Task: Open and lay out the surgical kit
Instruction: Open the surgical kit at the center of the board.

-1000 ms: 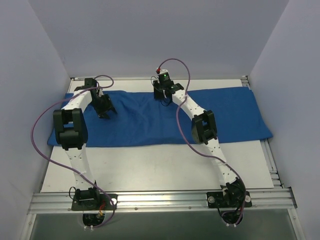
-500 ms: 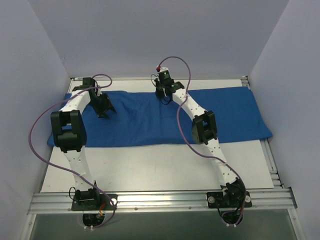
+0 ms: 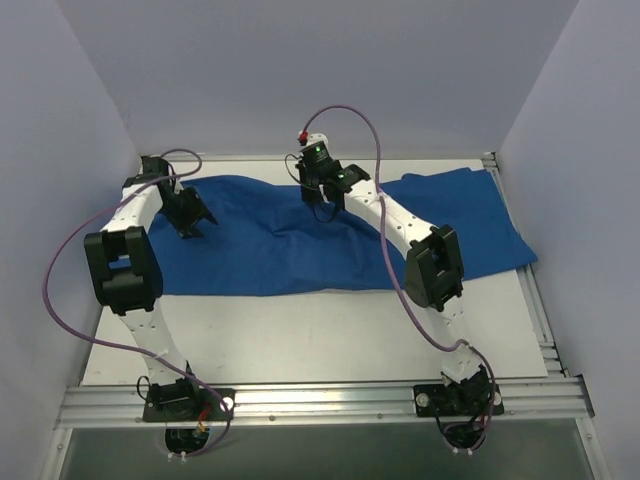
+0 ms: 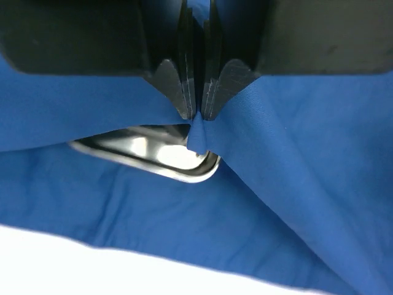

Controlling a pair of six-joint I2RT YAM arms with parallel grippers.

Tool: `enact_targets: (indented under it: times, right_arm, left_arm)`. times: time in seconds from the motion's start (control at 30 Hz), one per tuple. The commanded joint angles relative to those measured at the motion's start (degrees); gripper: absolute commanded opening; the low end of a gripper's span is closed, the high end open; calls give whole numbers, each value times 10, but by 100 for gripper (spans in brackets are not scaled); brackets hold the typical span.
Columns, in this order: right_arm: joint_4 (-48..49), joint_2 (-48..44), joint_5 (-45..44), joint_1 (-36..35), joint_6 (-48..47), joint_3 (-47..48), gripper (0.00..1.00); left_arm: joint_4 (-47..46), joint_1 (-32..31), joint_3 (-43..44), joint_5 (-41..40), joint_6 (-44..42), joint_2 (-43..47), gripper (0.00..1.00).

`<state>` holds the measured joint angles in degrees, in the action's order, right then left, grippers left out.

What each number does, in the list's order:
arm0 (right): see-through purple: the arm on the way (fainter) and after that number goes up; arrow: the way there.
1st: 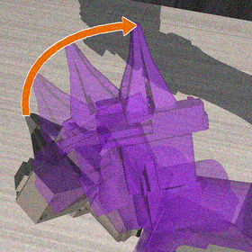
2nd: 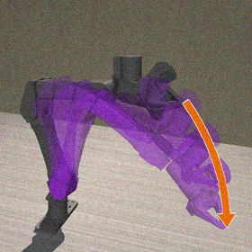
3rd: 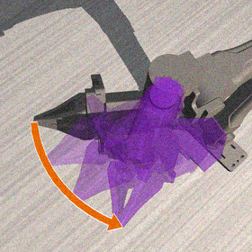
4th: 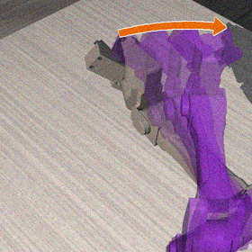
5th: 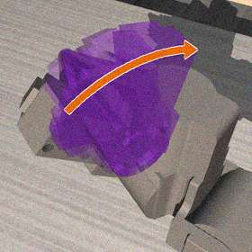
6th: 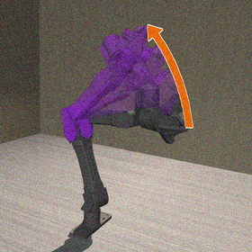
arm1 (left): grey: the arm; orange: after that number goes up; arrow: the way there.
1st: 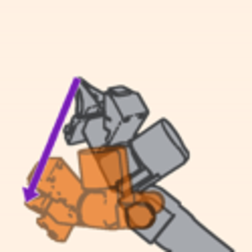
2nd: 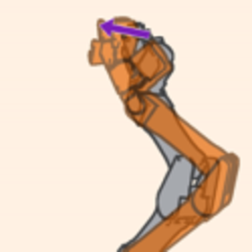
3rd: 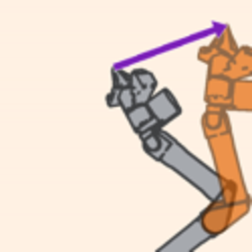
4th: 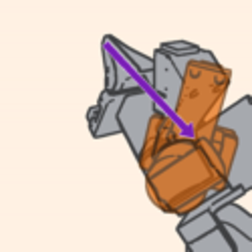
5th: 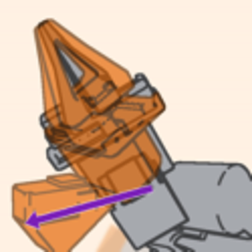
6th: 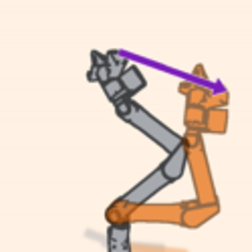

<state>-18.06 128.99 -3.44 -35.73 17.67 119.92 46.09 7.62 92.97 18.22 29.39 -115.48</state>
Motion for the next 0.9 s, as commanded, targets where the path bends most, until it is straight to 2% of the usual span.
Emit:
enact_targets:
  times: [0.0,0.37,0.43,0.47,0.57,0.6,0.7,0.8,0.87]
  right_arm:
    - [-7,-91,-31,-28,11,-79,0]
    - [13,-266,-66,-64,60,-396,0]
    - [21,-291,-64,-67,65,-446,0]
    - [29,-300,-59,-68,68,-458,0]
    - [28,-304,-34,-73,71,-478,12]
    - [26,-305,-32,-73,78,-478,28]
    - [16,-317,-46,-69,80,-451,53]
    - [-21,-307,-90,-52,84,-372,66]
    - [-64,-280,-132,-22,99,-301,68]
  left_arm:
    - [3,6,6,8,3,47,61]
    - [1,6,-19,18,8,86,63]
    - [-11,0,-33,22,10,99,67]
    - [-15,-2,-35,23,11,103,75]
    - [-17,-21,-32,21,12,100,80]
    - [-13,-25,-29,17,12,94,80]
    - [-11,-40,-17,11,9,83,80]
    - [-6,-54,2,-7,-1,71,79]
    - [2,-65,28,-18,-13,59,79]
